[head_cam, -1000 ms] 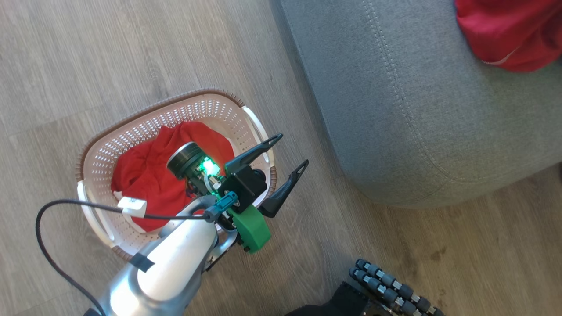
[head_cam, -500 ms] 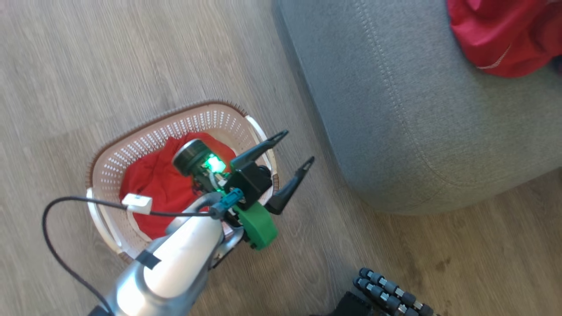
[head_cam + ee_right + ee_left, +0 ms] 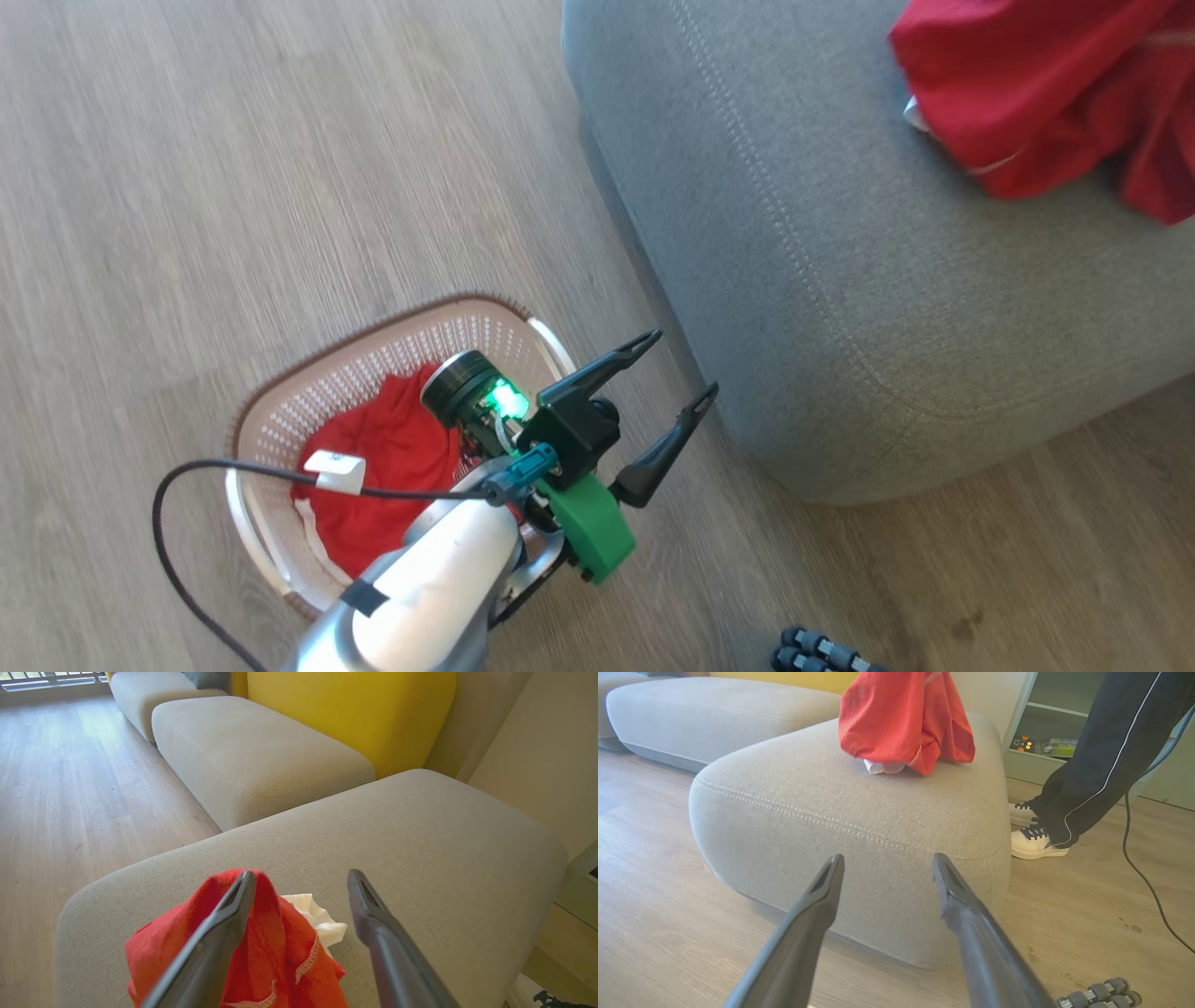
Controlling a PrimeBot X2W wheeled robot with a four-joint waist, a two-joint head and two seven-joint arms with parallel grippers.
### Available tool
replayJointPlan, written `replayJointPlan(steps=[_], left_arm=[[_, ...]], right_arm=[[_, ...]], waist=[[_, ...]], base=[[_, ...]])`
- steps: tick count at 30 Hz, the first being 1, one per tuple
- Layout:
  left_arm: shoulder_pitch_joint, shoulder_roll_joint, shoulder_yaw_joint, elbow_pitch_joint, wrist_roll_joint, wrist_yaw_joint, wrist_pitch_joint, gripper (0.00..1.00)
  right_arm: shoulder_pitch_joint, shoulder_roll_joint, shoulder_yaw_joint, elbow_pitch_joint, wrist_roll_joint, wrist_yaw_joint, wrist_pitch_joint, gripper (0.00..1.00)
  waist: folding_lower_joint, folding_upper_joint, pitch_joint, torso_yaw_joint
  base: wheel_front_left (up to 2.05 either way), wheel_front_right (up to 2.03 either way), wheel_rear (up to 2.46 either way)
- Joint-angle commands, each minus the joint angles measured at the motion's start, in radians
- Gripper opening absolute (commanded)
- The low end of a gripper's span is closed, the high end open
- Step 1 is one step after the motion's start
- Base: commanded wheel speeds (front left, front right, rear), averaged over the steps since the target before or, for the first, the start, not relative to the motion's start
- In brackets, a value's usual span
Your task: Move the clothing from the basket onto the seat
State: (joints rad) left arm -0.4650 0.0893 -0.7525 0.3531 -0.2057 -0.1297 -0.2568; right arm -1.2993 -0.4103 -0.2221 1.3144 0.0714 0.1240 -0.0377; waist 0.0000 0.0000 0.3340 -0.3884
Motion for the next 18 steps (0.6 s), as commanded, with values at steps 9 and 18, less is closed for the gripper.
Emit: replayJointPlan(steps=[9, 18], left_arm=[[0.009, -0.033, 0.043, -0.046, -0.014, -0.001, -0.005, 1.0], [0.062, -0.038, 0.06, -0.065, -0.036, -0.001, -0.005, 1.0]], right_arm=[[-0.084, -0.031, 0.11, -0.053, 0.037, 0.007, 0.153, 1.0], [-0.08, -0.042, 0.219, -0.188, 0.158, 0.007, 0.054, 1.0]], waist=[[0.0, 0.0, -0.063, 0.031], [0.0, 0.0, -0.171, 0.062]], base=[[0.0, 0.0, 0.0], [0.0, 0.0, 0.0]])
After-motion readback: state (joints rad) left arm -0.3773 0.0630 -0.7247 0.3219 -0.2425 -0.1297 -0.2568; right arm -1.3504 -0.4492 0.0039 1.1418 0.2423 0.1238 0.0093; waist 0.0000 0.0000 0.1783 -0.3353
